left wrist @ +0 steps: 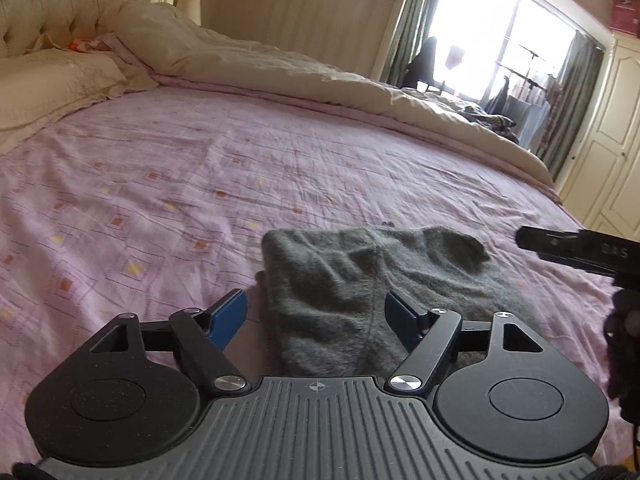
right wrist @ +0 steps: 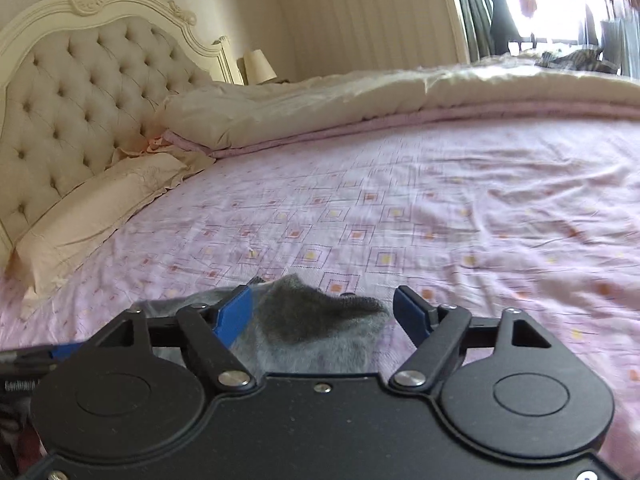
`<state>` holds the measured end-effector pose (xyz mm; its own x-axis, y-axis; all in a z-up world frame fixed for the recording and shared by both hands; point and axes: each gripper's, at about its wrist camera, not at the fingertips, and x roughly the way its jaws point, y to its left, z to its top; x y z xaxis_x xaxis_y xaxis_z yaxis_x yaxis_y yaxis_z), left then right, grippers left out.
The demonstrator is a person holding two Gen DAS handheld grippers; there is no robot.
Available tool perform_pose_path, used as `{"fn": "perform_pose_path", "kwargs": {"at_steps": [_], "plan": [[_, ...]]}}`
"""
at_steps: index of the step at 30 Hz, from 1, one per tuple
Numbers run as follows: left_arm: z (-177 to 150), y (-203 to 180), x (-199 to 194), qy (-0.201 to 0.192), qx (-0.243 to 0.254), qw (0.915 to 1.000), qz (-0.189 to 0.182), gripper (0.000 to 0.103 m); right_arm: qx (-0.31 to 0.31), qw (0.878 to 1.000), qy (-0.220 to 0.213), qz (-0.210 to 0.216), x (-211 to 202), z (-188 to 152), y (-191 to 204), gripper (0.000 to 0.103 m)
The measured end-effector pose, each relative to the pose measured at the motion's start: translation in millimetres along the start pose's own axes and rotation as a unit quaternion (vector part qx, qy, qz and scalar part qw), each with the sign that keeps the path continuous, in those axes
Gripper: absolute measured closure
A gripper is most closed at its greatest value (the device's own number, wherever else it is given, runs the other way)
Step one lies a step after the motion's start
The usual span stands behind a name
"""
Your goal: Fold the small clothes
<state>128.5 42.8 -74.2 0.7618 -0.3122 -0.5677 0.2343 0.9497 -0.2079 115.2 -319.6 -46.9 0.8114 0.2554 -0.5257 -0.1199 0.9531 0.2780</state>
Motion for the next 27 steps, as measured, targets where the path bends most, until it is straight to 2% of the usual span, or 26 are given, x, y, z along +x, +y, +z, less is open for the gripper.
{"fn": "perform_pose_path", "kwargs": {"at_steps": [3, 7, 9, 12, 18, 20, 22, 27], "plan": [[-7, 0, -12, 0.004, 0.02, 0.9995, 0.026, 0.019, -0.008, 1.0, 0.003, -0.009, -22, -17, 12, 0.012], [-27, -2, -21, 0.014, 0.061, 0.9971, 0.044, 0.017, -0.022, 0.998, 0.042, -0.032, -30, -53, 25, 0.012], [-35, 2, -23, 0.018, 0.056, 0.997, 0.05, 0.016, -0.019, 0.997, 0.069, -0.042, -27, -73, 25, 0.012], [-38, 8, -29, 0.018, 0.041, 0.9975, 0.055, 0.014, 0.021, 0.997, 0.066, -0.043, -38, -88, 20, 0.009], [-32, 3, -59, 0.005, 0.04, 0.997, 0.065, 0.013, 0.033, 0.996, 0.044, -0.071, -72, -80, 26, 0.001], [-30, -2, -68, 0.004, 0.041, 0.9969, 0.068, 0.01, 0.032, 0.996, 0.037, -0.072, -85, -76, 31, 0.001], [-28, -8, -77, 0.009, 0.043, 0.9967, 0.069, 0.001, 0.032, 0.996, 0.038, -0.074, -95, -71, 37, 0.001], [-26, -27, -93, 0.023, 0.046, 0.9966, 0.065, 0.0, 0.043, 0.996, 0.05, -0.067, -113, -65, 53, 0.001]]}}
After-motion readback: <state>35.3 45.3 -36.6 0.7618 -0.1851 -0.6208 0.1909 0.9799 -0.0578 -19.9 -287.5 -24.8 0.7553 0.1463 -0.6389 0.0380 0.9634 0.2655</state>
